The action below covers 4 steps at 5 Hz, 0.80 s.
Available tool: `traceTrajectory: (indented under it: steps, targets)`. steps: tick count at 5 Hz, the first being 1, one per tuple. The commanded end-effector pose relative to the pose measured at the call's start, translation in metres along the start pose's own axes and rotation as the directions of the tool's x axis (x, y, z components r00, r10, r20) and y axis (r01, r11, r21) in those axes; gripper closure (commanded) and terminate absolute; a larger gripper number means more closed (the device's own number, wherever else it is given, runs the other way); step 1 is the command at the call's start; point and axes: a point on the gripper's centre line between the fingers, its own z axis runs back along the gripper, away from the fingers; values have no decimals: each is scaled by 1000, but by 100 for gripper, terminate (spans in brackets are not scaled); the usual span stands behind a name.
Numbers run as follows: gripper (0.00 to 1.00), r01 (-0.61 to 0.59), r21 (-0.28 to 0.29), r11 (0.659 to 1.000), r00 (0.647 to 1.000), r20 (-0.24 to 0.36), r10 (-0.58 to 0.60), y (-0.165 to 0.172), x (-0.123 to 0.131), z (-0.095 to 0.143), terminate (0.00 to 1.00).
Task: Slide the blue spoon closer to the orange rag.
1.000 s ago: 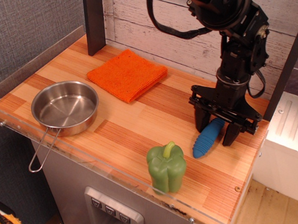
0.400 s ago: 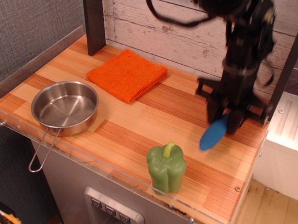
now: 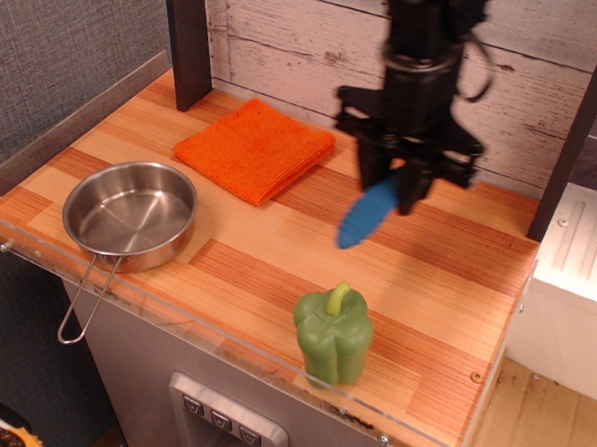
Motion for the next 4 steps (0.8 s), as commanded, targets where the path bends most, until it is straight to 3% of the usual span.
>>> traceTrajectory:
  steps: [1,4]
  targets:
    - [100,-15,43,999,1000,-3,15,44,-11,-3,0]
    - [100,-52,70,996,994,-91,58,75,-27,-42,0]
